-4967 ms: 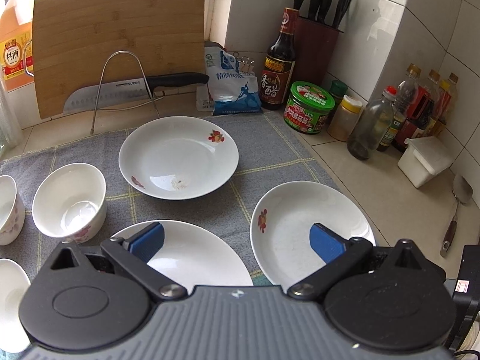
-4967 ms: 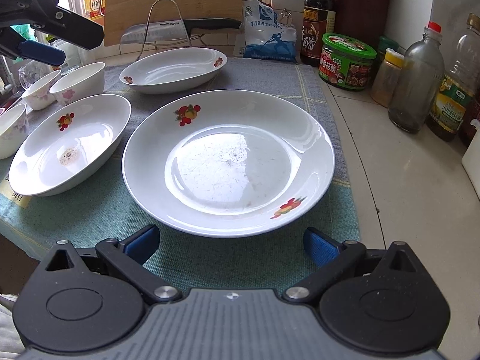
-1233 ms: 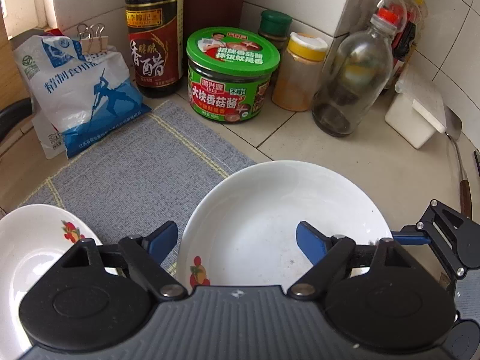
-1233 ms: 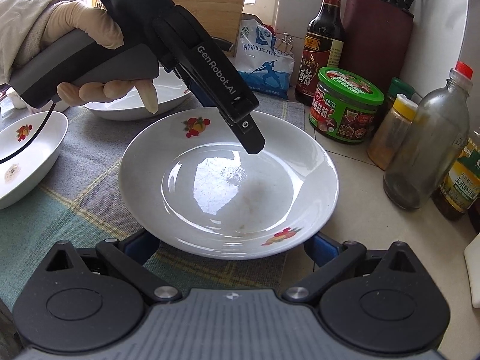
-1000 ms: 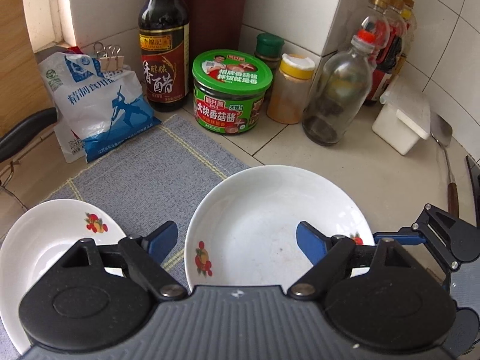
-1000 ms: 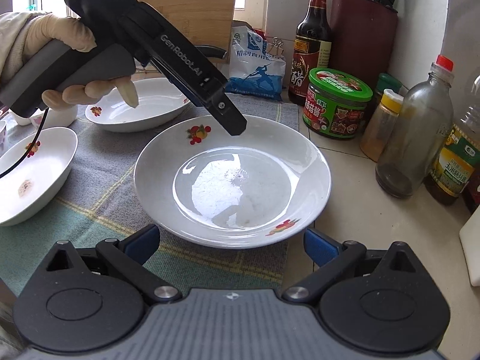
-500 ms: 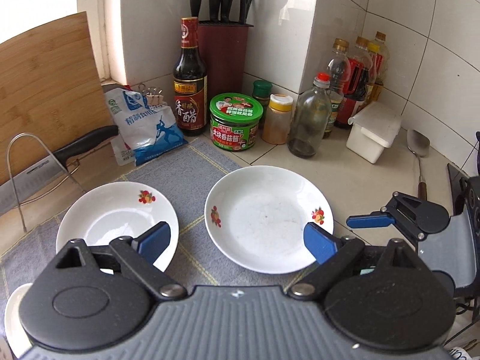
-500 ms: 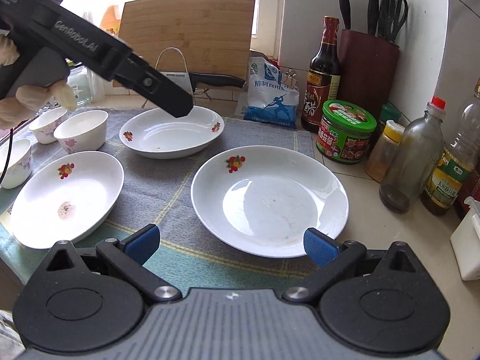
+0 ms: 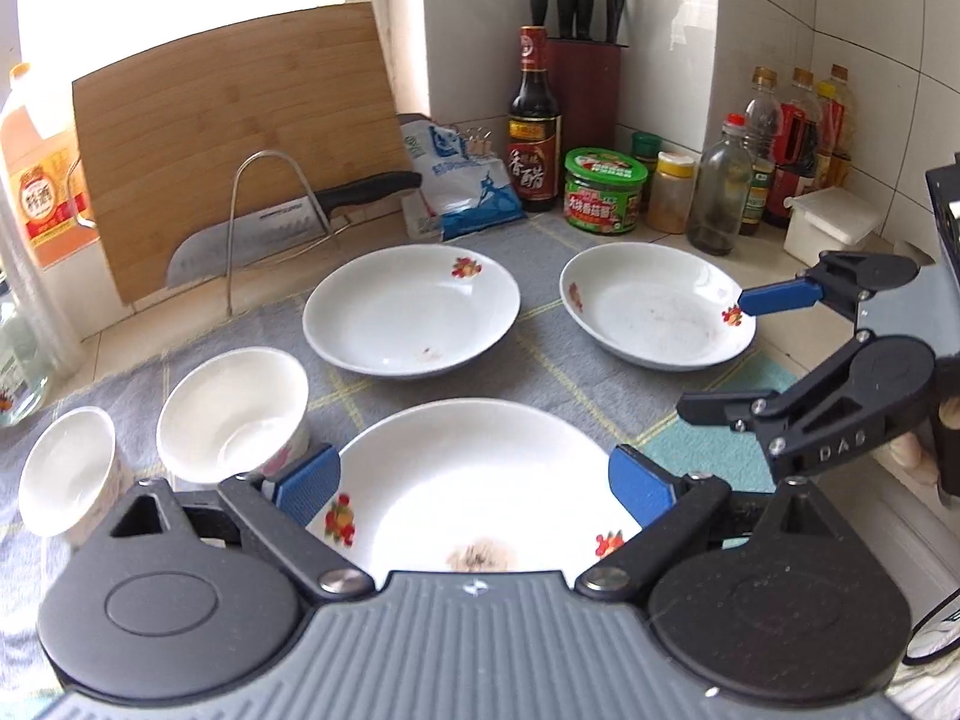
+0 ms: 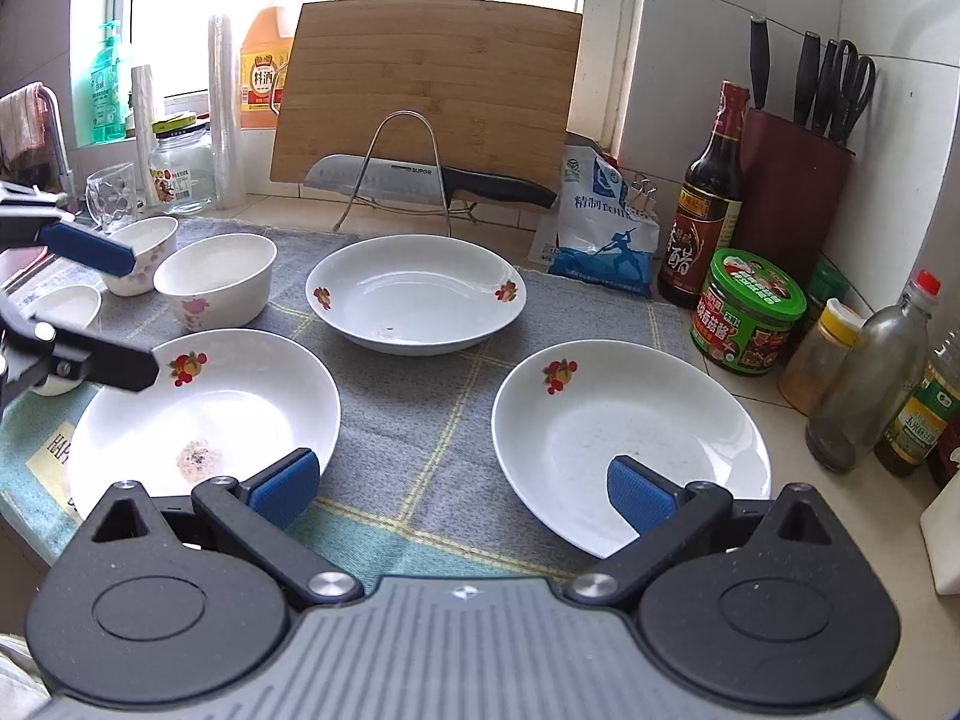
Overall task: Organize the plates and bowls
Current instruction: 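Grasp the rim of the stained white plate with the right tool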
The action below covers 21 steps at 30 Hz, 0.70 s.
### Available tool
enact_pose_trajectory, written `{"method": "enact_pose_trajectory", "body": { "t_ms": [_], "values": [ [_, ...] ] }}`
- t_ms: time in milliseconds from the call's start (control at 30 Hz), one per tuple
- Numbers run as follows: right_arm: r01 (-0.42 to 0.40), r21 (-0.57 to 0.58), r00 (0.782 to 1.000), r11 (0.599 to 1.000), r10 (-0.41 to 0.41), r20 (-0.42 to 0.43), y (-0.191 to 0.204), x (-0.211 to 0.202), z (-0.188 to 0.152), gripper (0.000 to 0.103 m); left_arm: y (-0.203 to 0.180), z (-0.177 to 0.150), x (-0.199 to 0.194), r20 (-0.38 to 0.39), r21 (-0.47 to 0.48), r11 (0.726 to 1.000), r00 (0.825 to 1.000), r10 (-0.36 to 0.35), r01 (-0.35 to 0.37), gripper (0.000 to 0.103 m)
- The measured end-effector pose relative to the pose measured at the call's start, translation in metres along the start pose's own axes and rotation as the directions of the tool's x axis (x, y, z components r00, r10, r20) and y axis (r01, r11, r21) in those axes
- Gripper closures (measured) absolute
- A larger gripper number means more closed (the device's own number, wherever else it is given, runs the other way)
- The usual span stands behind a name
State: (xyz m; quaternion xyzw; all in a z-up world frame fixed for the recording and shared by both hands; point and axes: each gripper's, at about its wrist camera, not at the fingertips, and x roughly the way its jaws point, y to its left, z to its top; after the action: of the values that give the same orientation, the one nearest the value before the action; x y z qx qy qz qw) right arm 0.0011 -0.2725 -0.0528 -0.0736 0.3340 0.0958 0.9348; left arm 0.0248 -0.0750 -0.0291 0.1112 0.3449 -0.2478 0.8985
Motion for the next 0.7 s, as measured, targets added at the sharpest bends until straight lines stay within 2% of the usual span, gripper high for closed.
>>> {"method": "enact_pose_trajectory", "body": {
  "t_ms": [267,700],
  "values": [
    [-0.026,0.042,1.0,0.999,0.027,-0.014,0.02,0.006,0.007,0.0,0.022,-0.046,-0.01,-0.056,-0.088,0.996,0.998,0.01,-0.015,0.007],
    [-0.071,0.02,0.996,0.997,0.072,-0.046,0.052,0.017,0.015,0.0,0.026,-0.091,0.011,-0.175,0.039,0.999,0.984,-0.022,0.029,0.007]
  ]
}}
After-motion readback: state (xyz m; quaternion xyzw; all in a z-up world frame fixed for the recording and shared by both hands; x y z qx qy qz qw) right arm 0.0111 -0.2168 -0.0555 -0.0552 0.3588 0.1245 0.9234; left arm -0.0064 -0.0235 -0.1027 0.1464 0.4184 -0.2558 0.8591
